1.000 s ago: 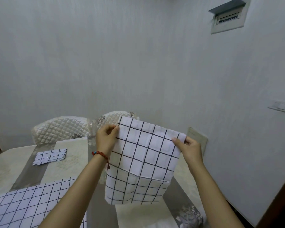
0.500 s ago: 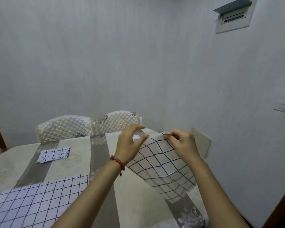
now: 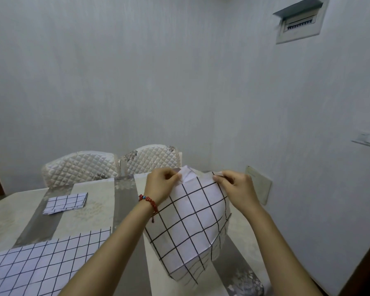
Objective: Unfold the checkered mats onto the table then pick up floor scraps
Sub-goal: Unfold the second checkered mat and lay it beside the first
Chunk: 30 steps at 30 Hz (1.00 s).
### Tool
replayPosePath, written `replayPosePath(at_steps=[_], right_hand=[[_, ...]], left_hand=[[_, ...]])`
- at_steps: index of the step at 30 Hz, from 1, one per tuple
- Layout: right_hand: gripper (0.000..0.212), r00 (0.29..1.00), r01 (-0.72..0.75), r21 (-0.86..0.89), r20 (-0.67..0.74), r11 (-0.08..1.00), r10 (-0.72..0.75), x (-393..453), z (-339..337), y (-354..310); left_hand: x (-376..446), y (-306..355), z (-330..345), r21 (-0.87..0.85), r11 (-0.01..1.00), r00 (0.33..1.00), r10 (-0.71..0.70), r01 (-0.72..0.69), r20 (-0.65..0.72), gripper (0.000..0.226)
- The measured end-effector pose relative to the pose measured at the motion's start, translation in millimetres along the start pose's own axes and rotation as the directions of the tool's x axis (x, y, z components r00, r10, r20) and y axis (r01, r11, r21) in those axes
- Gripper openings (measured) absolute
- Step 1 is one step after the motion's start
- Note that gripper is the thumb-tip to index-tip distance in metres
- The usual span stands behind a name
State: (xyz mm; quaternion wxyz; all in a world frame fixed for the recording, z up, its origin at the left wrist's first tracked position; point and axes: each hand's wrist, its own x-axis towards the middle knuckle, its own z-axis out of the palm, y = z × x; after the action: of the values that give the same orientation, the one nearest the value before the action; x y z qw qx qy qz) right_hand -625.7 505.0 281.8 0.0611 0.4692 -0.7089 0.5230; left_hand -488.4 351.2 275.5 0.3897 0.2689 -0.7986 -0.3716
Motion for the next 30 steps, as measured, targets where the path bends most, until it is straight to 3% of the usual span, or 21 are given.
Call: replayPosePath(at_steps=[3,5,7,9,12,21,23,26,30], right_hand=[[0.014,0.998,-0.05,0.139,-0.018,0.989,0.053,3.7,-4.9,5.0],[0.028,1.0,-0.029,0.161,0.002,0.987,0.029,7.1,-6.4,3.5],[0.028,1.0,-0.015,0.182,0.03,0.983,0.01,11.7,-5.6,1.5],[0.02,0.998,-0.007,0.192,0.057,0.981,-0.004,16.3,-4.2,0.3],[0.007,0.999,0.025,0.202,0.04,0.979,-0.034,21.6,-5.3,0.4],[0.006,0.992,0.1,0.175,-0.094,0.98,-0.084,43.5,-36.2,12.7],[0.007,0.987,0.112,0.186,-0.132,0.976,-0.088,50.1,-46.4,17.6],[0.003,0.983,0.11,0.225,-0.171,0.968,-0.072,57.4,-60.1,25.4],[0.003,0.98,0.094,0.212,-0.191,0.973,-0.054,63.4,-74.4,43.4]], left_hand=[[3.8,-16.3,-8.7,0.089,0.99,0.993,-0.108,0.112,-0.047,0.015],[-0.2,-18.9,-9.9,0.126,0.991,0.996,-0.042,0.052,-0.084,0.024],[-6.8,-10.0,-7.5,0.046,0.997,0.998,0.061,-0.06,-0.009,0.029],[-13.7,0.7,-2.4,-0.073,0.994,0.983,0.097,-0.086,0.154,0.033],[-18.1,2.4,2.9,-0.053,0.993,0.948,0.119,-0.108,0.296,0.043],[-34.3,-23.2,-3.0,0.041,0.995,0.901,-0.102,0.094,0.422,0.02],[-41.4,-26.7,-5.0,0.076,0.99,0.888,-0.137,0.115,0.439,0.013],[-50.9,-34.8,-10.0,0.129,0.98,0.889,-0.195,0.155,0.414,0.024],[-56.7,-43.6,-22.7,0.147,0.968,0.93,-0.24,0.205,0.28,0.035]])
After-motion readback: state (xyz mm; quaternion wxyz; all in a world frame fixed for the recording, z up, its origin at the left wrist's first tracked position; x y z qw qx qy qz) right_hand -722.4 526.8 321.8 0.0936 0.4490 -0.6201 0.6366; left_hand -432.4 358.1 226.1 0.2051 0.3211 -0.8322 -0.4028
